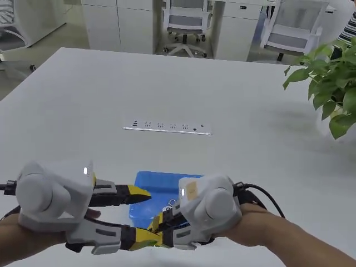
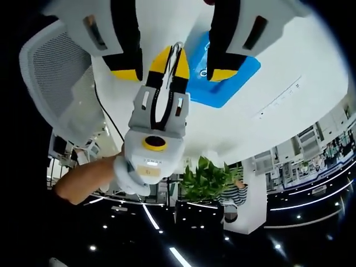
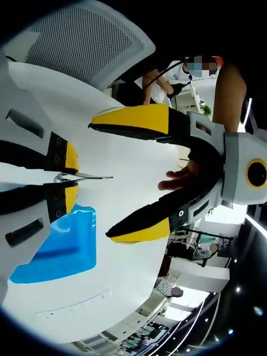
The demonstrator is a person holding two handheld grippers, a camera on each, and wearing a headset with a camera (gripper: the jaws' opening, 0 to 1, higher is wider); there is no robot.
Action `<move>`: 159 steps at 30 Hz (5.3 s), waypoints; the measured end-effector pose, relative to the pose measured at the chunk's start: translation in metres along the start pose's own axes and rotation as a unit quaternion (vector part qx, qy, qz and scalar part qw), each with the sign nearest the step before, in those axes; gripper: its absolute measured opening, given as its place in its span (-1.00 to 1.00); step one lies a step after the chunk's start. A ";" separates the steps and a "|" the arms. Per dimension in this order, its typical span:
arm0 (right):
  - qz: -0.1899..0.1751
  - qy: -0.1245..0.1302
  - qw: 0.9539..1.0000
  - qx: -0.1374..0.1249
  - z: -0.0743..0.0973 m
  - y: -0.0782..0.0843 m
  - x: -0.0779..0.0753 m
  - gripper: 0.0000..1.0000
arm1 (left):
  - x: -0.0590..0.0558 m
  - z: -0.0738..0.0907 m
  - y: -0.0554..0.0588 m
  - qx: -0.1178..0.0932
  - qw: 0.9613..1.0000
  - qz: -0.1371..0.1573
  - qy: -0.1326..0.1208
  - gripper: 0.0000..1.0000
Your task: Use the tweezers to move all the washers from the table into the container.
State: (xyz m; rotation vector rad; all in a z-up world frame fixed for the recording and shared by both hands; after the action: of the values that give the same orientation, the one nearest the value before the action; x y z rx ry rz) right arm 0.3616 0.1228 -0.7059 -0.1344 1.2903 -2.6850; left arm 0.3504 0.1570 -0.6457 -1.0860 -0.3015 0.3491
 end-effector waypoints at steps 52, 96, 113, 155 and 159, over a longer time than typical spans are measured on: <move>-0.004 0.038 0.999 -0.031 0.027 -0.027 -0.057 -0.83 | 0.017 0.024 0.017 -0.013 0.996 0.035 -0.081 0.98; -0.028 0.031 0.999 0.006 -0.015 0.021 -0.091 -0.82 | 0.061 -0.020 0.004 0.001 0.999 -0.007 -0.044 -0.06; -0.018 0.024 0.999 0.010 -0.019 0.019 -0.090 -0.82 | 0.074 -0.033 0.008 0.016 0.999 -0.030 -0.034 -0.69; -0.023 0.027 0.999 -0.018 0.002 -0.004 -0.079 -0.84 | 0.069 -0.021 -0.017 0.027 0.996 -0.084 -0.002 -0.89; -0.024 0.029 0.999 -0.021 0.006 -0.009 -0.074 -0.85 | 0.065 -0.017 -0.023 0.027 0.996 -0.090 0.004 -0.89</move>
State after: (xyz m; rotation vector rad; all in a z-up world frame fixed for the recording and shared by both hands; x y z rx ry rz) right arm 0.4348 0.1368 -0.6959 -0.0944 1.3776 -2.7215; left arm 0.4190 0.1607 -0.6281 -0.9997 -0.3780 0.1918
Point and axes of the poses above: the centre of the closed fingertips' face, and the gripper's own axes: z roughly backward along the fingers, x roughly to its left, y roughly out of its underside, the point moved 4 cm from there along z, roughly backward along the fingers, and after that the axes turned 6 degrees about -z, right-handed, at the moved point
